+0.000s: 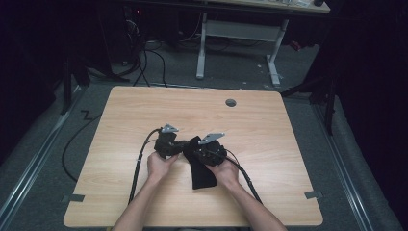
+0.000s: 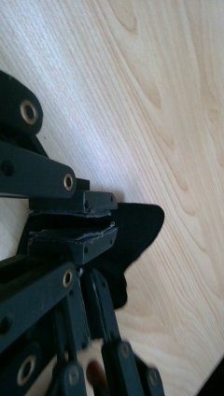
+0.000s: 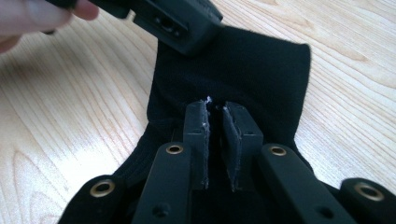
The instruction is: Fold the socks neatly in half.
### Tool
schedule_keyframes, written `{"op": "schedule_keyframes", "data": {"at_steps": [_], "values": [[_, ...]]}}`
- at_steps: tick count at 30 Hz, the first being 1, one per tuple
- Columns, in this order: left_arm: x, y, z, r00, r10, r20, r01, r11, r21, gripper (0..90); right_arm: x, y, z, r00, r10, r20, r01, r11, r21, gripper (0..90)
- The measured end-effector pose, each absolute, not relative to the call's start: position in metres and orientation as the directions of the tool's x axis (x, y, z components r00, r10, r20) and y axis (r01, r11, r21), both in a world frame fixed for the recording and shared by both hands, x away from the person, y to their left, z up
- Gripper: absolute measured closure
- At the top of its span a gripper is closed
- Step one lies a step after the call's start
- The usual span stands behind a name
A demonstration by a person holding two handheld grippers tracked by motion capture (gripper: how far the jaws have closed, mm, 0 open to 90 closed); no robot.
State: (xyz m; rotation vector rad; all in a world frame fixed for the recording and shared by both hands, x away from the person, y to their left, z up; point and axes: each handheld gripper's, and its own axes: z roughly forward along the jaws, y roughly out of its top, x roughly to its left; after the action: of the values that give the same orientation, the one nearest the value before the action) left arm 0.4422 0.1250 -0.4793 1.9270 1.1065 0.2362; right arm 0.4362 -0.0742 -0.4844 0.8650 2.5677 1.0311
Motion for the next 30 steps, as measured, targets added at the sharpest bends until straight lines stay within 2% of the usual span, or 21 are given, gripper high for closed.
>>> {"op": "schedule_keyframes", "data": {"at_steps": [10, 20, 30], "values": [[0.43, 0.118, -0.469, 0.643, 0.731, -0.231, 0.568, -0.252, 0.783, 81.8, 0.43, -0.075, -0.488, -0.79, 0.613, -0.008, 0.426, 0.559, 0.711, 78.7], [0.432, 0.118, -0.47, 0.629, 0.743, -0.229, 0.574, -0.245, 0.781, 83.2, 0.428, -0.078, -0.485, -0.8, 0.599, -0.002, 0.419, 0.562, 0.713, 71.3], [0.431, 0.119, -0.468, 0.644, 0.733, -0.219, 0.566, -0.264, 0.781, 84.0, 0.413, -0.091, -0.476, -0.809, 0.588, -0.006, 0.397, 0.555, 0.731, 69.9]]}}
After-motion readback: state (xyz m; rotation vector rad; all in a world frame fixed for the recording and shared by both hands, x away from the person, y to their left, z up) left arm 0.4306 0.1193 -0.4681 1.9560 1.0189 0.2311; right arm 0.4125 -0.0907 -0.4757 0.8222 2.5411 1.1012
